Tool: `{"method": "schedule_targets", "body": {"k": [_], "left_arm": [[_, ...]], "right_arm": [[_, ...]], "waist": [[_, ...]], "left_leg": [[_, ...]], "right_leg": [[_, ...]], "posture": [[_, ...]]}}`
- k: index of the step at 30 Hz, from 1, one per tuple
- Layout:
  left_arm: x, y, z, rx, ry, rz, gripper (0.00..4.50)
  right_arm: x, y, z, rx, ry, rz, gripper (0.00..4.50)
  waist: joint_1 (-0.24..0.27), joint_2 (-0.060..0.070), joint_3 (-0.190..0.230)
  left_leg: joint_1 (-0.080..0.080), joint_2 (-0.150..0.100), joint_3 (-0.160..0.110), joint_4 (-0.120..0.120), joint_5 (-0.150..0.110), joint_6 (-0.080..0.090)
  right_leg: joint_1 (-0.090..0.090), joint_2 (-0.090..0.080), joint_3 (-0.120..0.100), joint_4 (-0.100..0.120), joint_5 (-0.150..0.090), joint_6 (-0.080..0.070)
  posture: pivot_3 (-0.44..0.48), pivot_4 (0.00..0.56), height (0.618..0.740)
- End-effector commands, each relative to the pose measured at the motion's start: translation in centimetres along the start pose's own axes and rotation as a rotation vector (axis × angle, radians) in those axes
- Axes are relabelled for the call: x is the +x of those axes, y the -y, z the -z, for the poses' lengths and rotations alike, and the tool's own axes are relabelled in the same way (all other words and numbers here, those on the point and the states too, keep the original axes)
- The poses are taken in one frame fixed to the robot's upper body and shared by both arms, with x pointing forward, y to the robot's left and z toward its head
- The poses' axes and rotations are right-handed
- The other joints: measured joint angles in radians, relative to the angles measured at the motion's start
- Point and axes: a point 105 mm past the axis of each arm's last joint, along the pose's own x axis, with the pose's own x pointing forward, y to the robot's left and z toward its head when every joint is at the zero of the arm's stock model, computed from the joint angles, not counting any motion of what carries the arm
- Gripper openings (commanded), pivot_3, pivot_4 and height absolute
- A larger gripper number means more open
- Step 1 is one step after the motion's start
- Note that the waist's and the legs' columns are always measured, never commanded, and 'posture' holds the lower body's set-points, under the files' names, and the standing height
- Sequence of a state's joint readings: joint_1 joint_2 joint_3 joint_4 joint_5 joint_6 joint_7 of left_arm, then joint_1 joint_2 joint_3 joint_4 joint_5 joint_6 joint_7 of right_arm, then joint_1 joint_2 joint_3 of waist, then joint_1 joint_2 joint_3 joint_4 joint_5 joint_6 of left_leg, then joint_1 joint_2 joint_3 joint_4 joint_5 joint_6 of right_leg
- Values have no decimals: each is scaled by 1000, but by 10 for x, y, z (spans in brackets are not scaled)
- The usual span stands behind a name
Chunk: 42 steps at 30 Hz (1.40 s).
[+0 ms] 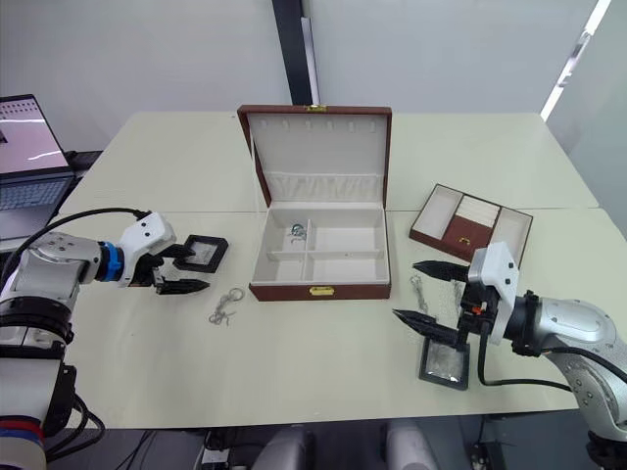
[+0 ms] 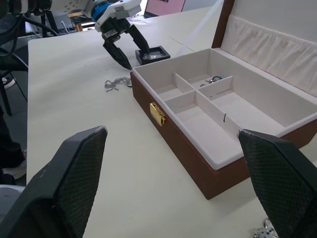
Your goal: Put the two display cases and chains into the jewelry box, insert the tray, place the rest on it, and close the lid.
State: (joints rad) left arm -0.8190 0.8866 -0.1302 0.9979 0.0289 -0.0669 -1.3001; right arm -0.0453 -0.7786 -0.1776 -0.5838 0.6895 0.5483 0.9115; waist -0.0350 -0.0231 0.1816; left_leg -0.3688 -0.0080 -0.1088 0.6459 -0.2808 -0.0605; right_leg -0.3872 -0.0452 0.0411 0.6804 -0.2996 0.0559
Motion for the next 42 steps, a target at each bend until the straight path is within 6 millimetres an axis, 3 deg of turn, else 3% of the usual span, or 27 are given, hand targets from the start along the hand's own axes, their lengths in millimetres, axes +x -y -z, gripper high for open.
{"method": "schedule_targets", "body": {"k": [1,6,16,33,42], "left_arm": [[-4,-5,-6,26,8,-13,4282],[-4,-5,-4,25,4,-19,3044],[-3,-3,2,17,0,-21,27],[-13,-3,1,39,16,-50,27],[-31,15,-70,126,163,39,27]], "right_arm": [[-2,-4,-6,-44,4,-9,4500],[0,-2,-7,-45,8,-7,4500],[2,0,-9,-52,5,-19,4500],[1,0,-11,-58,16,-24,4500],[-11,19,-10,-65,11,62,4500]], "waist": [[0,0,0],[0,0,0],[0,0,0],[-1,0,0],[2,0,0]], "left_leg": [[0,0,0,0,0,0],[0,0,0,0,0,0],[0,0,0,0,0,0],[1,0,0,0,0,0],[-1,0,0,1,0,0]], "right_leg": [[0,0,0,0,0,0],[0,0,0,0,0,0],[0,0,0,0,0,0],[0,0,0,1,0,0],[0,0,0,1,0,0]], "posture": [[0,150,740],[0,150,740],[0,150,740],[0,150,740],[0,150,740]]}}
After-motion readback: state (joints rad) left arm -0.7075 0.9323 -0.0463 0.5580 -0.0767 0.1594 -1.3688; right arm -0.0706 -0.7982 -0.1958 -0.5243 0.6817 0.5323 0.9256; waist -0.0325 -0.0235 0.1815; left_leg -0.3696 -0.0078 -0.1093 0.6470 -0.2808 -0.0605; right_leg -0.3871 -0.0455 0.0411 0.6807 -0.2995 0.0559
